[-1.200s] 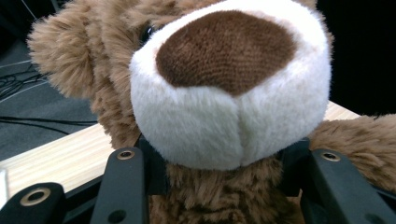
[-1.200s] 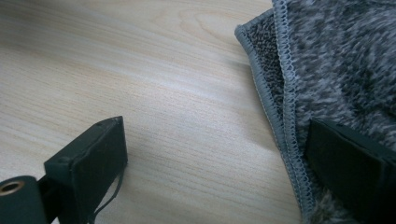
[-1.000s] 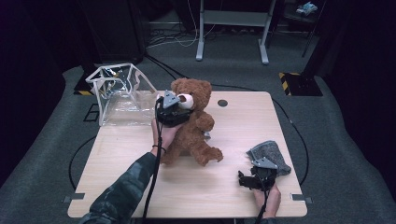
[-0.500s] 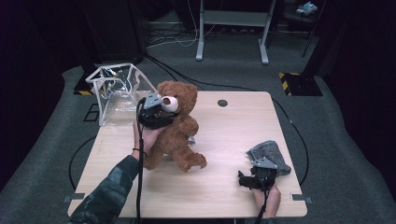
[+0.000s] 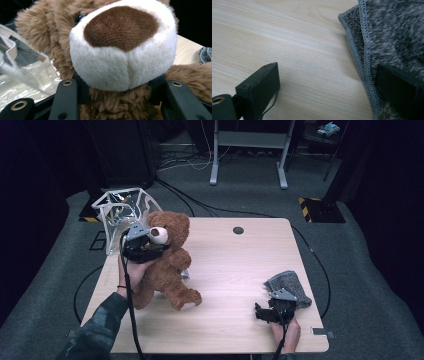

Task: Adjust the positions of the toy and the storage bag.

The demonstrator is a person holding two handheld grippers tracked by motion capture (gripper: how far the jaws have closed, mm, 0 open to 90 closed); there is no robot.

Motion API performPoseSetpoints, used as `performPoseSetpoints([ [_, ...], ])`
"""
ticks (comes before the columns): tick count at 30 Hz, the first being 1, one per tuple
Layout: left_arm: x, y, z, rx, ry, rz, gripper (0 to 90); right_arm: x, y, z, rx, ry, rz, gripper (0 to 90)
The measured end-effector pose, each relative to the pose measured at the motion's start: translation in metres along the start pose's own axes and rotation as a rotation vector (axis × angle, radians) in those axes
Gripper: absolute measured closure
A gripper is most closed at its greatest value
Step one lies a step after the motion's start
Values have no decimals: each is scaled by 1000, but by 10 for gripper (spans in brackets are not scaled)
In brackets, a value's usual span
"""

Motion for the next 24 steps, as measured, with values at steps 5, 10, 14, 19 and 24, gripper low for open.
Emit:
performPoseSetpoints([
  [5,-12,12,-9,-10,15,9,510,0,0,0,1,0,1,51],
  [10,-27,25,-19,-19,37,13,510,0,0,0,6,-1,5,51],
  [14,-37,38,-31,-30,67,26,510,0,0,0,7,0,6,51],
  [19,-45,53,-54,-51,138,48,510,0,0,0,7,0,5,51],
  [24,-43,69,-85,-94,228,62,510,0,0,0,8,1,7,51],
])
Point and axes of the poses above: each handheld gripper's, and its own axes: x roughly forward along the jaws, z roughly out of its top, y roughly to its left, the point moved 8 cm from there along x, roughly forward along the jaws, and after that the axes turned 4 degrees about z, right-handed, at the moved point
